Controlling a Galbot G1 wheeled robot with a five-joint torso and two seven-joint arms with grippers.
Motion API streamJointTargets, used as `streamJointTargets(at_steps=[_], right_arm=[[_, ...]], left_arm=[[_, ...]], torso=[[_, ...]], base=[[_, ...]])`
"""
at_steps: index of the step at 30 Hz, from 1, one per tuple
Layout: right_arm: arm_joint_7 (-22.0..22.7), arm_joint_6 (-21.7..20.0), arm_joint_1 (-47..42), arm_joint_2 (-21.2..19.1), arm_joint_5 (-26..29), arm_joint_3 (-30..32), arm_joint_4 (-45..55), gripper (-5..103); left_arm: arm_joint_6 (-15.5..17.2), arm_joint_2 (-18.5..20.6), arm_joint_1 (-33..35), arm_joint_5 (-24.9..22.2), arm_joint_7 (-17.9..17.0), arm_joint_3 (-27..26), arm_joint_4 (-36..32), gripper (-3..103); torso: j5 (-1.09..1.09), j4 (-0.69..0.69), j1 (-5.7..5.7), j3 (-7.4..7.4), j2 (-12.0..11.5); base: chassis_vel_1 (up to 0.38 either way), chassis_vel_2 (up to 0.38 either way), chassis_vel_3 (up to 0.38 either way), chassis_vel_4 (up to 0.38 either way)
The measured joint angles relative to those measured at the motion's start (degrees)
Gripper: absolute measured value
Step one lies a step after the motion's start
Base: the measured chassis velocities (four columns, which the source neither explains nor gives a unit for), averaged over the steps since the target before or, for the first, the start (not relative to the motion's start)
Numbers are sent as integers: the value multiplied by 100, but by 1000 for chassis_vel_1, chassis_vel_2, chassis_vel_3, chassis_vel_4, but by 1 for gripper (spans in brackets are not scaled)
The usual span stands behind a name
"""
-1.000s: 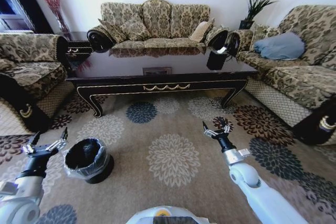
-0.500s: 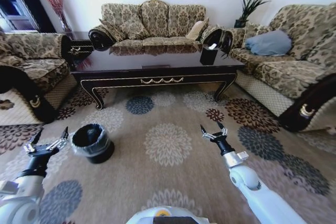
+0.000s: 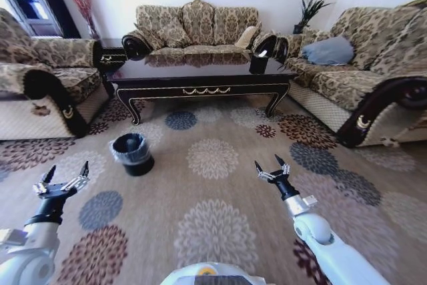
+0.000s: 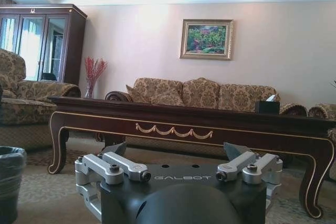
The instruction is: Move to the front of the table and pick up the trash from the floor, then place it into the trash bin.
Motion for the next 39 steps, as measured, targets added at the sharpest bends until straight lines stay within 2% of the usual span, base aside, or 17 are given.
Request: streamJointTargets(at_steps=[14, 16, 19, 21, 25, 28, 30, 39], right_arm=[[-19, 85, -22, -2, -9, 40, -63, 100], [-19, 94, -27, 0, -19, 40, -68, 100], [-20, 105, -27, 0, -22, 40, -68, 100], [-19, 113, -27, -1, -27, 40, -70, 100], [-93, 270, -6, 1, -18, 22, -111, 100], [-163, 365, 2, 14, -31, 16, -152, 100], [-171, 375, 1, 16, -34, 16, -153, 100], [-278, 421, -5, 40, -108, 12, -179, 100]], left_arm=[[13, -6, -84, 67, -6, 79, 11, 100], [13, -9, -85, 70, -7, 82, 12, 100], [13, -12, -85, 72, -9, 83, 13, 100], [14, -13, -82, 73, -9, 84, 11, 100], [14, -14, -76, 84, -11, 86, 9, 100], [13, -15, -74, 95, -10, 90, 0, 100], [12, -15, -74, 99, -11, 94, 0, 100], [-6, -56, -44, 178, -10, 138, -19, 100]], torso=[[-6, 0, 0, 0, 0], [1, 0, 1, 1, -1], [-10, 1, 0, 0, 0], [0, 0, 1, 0, 0], [-9, 0, 0, 0, 0], [0, 0, 0, 0, 0], [-4, 1, 0, -1, 0], [-4, 1, 2, 3, -2]], base=[[348, -349, -350, 355], [388, -375, -369, 374], [344, -355, -340, 368], [358, -353, -355, 356], [345, -360, -353, 352], [322, -317, -302, 323], [282, -284, -273, 273], [55, -45, -53, 69]])
